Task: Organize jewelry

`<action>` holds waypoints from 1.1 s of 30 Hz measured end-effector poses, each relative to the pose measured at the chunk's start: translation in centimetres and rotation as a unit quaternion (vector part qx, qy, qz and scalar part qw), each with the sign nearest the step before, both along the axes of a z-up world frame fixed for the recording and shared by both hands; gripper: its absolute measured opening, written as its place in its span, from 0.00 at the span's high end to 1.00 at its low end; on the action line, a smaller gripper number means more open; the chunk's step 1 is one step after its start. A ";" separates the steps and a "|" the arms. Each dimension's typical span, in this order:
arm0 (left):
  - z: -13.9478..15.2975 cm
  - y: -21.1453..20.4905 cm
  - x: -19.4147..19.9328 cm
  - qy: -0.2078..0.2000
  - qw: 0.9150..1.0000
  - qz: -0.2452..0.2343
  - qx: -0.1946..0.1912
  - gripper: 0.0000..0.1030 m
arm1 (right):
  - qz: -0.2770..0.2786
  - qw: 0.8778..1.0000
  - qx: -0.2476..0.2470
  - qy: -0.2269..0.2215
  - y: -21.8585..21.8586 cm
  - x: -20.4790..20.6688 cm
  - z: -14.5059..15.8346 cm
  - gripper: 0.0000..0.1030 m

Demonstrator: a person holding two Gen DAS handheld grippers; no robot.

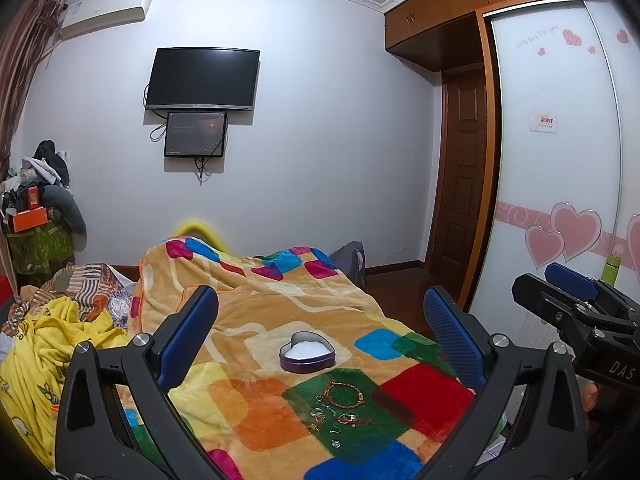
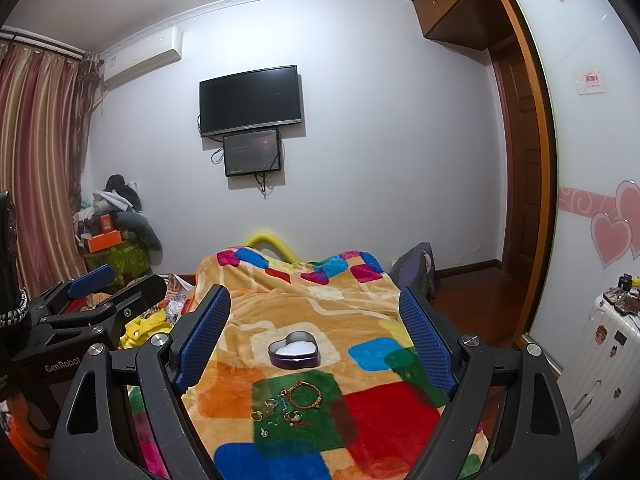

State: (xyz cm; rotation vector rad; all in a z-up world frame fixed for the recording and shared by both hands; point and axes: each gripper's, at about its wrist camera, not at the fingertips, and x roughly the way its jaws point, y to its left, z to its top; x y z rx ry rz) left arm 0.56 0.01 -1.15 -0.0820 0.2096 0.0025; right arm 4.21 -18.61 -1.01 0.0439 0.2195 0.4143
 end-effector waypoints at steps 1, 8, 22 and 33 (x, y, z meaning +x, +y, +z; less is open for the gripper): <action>0.0 0.0 0.0 0.000 1.000 0.000 0.000 0.00 | 0.000 1.000 0.000 0.000 0.0 0.0 0.0 0.18; -0.1 0.0 0.0 0.002 1.000 -0.001 -0.001 0.00 | 0.000 1.000 0.000 -0.001 0.0 0.0 0.1 0.18; -0.3 0.1 0.0 0.005 1.000 0.000 -0.003 0.00 | -0.003 1.000 0.002 -0.002 -0.2 -0.1 -0.1 0.18; -0.4 0.1 0.5 0.010 1.000 -0.001 -0.005 0.00 | -0.003 1.000 0.004 0.000 -0.3 -0.1 -0.3 0.18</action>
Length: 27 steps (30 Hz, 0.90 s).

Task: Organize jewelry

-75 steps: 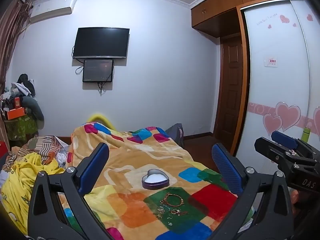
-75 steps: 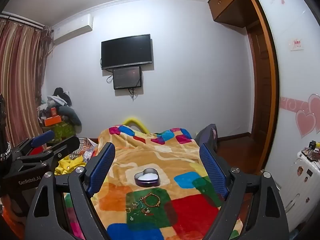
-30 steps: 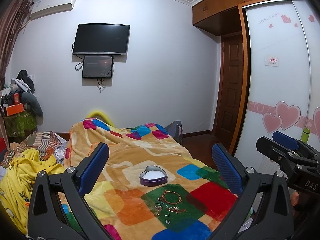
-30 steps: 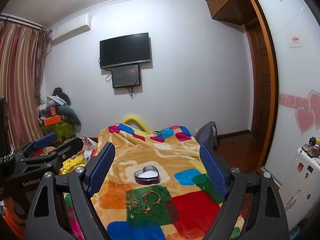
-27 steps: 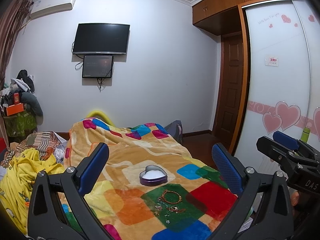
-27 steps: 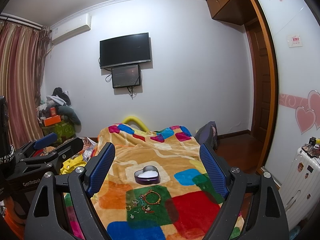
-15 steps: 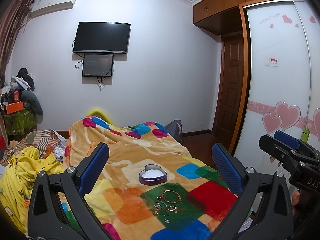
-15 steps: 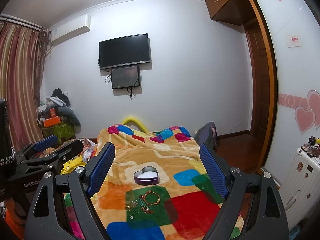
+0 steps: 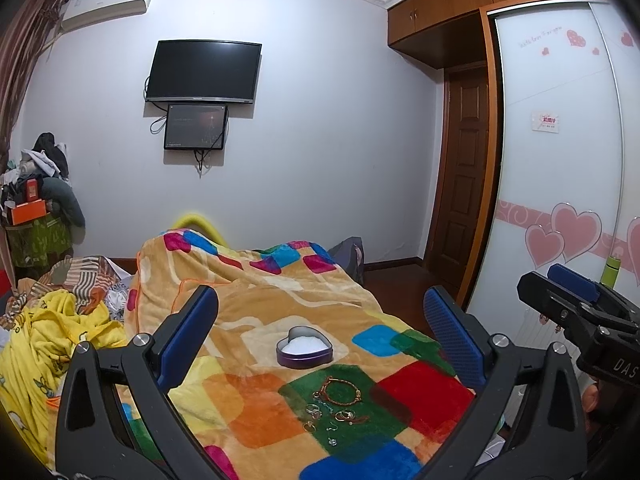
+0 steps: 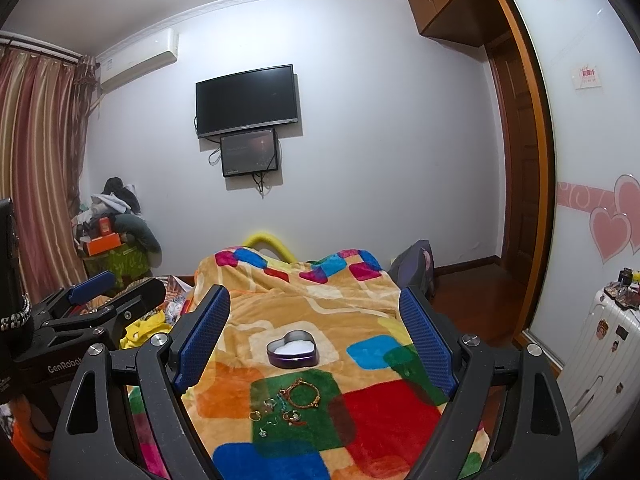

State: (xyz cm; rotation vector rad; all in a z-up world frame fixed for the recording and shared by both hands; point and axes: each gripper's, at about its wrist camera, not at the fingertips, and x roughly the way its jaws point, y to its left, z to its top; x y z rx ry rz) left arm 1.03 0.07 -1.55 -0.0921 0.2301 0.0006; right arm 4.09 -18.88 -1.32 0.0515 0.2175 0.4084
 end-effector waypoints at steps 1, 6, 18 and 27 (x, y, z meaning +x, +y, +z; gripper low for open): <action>0.0 0.0 0.1 0.000 1.000 0.000 0.000 0.00 | 0.000 1.000 0.000 0.001 0.0 0.1 -0.1 0.18; -0.2 0.1 0.3 0.002 1.000 -0.001 -0.002 0.00 | -0.001 1.000 0.002 0.005 0.0 0.4 -0.4 0.18; -2.5 1.4 2.9 0.041 0.999 0.008 -0.007 0.00 | -0.002 0.999 -0.009 0.039 0.4 2.1 -2.1 0.18; -8.2 4.3 7.1 0.140 0.990 0.030 -0.016 0.00 | -0.013 0.992 -0.043 0.120 0.6 5.7 -6.0 0.18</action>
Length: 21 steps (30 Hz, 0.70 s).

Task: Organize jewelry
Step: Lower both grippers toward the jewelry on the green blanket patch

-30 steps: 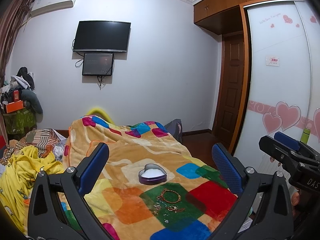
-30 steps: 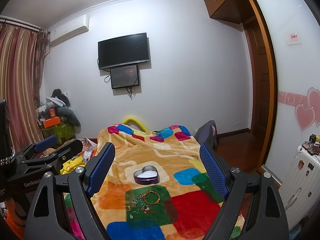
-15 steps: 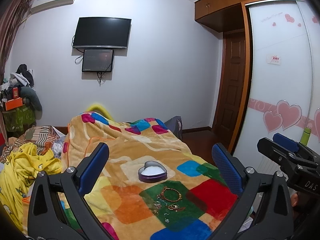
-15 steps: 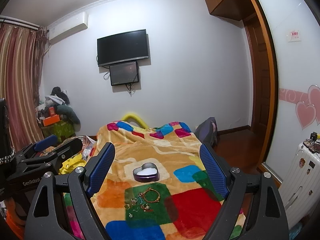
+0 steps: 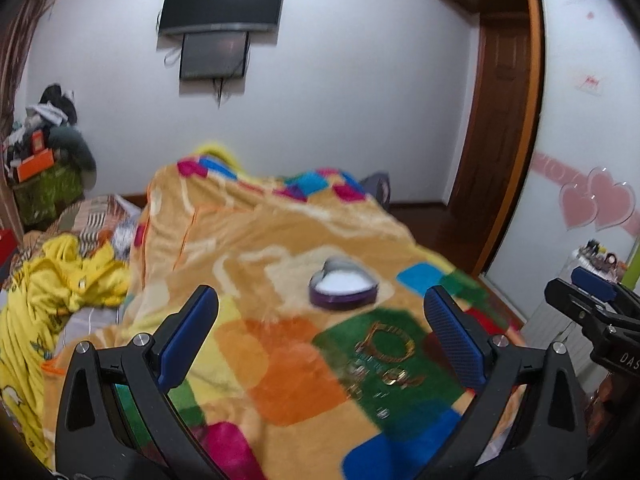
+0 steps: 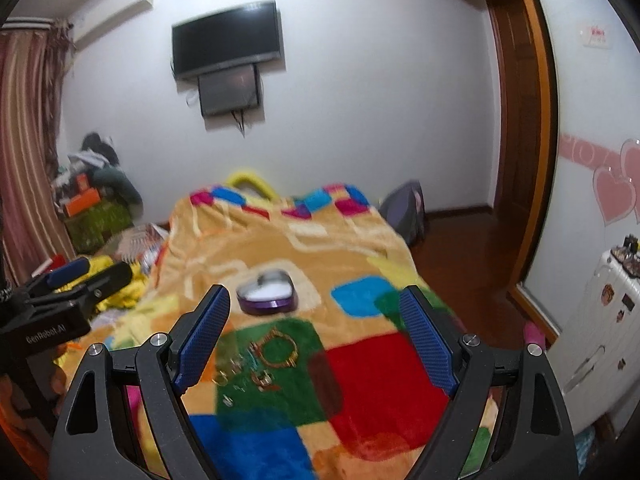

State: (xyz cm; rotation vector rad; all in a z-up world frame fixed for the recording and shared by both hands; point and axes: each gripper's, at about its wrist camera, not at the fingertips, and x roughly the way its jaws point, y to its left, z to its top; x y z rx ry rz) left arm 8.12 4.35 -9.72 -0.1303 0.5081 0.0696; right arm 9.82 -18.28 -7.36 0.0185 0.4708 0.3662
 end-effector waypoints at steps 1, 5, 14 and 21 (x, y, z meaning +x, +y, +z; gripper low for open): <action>-0.8 0.2 0.4 0.015 1.000 -0.002 0.000 0.01 | -0.001 1.000 -0.007 0.013 0.1 0.5 -0.8 0.18; -3.9 0.5 1.6 0.064 0.998 -0.013 0.003 0.07 | 0.005 0.998 -0.029 0.055 0.5 1.8 -3.0 0.18; -8.9 -0.2 3.7 0.144 0.988 -0.051 -0.007 0.27 | 0.046 0.989 -0.050 0.131 2.0 3.8 -7.2 0.24; -10.7 -1.3 4.8 0.177 0.979 -0.101 -0.025 0.55 | 0.088 0.980 -0.059 0.167 3.9 5.0 -9.4 0.45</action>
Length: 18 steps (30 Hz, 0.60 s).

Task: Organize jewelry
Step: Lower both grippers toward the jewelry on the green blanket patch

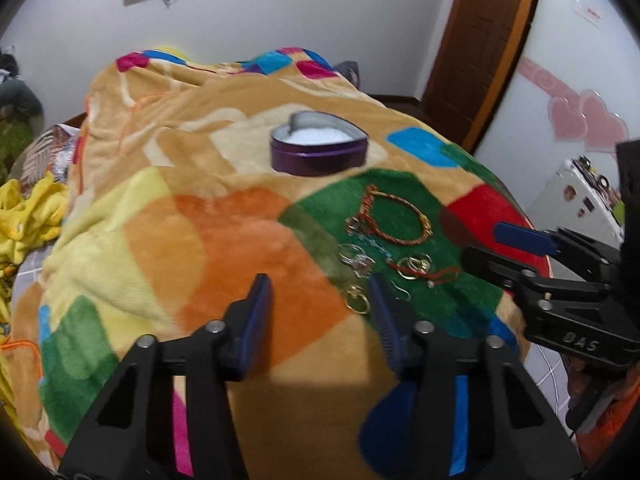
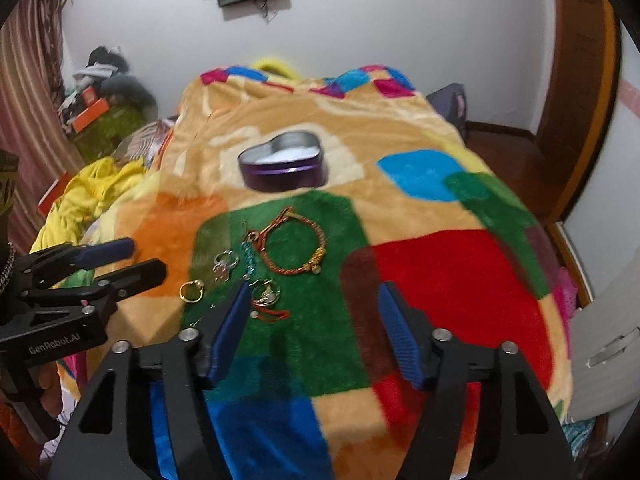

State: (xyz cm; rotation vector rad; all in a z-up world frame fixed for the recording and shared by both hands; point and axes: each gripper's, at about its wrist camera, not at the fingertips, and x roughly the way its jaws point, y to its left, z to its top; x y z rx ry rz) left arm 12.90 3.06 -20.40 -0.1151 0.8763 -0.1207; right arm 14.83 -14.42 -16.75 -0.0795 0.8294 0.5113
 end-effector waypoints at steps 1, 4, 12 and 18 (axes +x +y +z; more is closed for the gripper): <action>-0.1 -0.2 0.0 0.000 1.000 -0.005 0.000 0.56 | 0.006 1.000 0.000 0.003 0.2 0.1 -0.2 0.48; -0.3 -0.8 0.1 0.003 1.000 -0.027 -0.003 0.62 | 0.018 1.000 0.000 0.008 0.7 0.5 -0.6 0.54; -2.1 -0.9 0.7 0.024 0.999 -0.043 -0.006 0.64 | 0.048 0.998 0.007 0.039 1.9 1.8 -1.9 0.69; -2.5 -1.2 0.9 0.020 0.999 -0.050 0.001 0.65 | 0.067 0.997 0.003 0.043 2.8 2.0 -2.5 0.73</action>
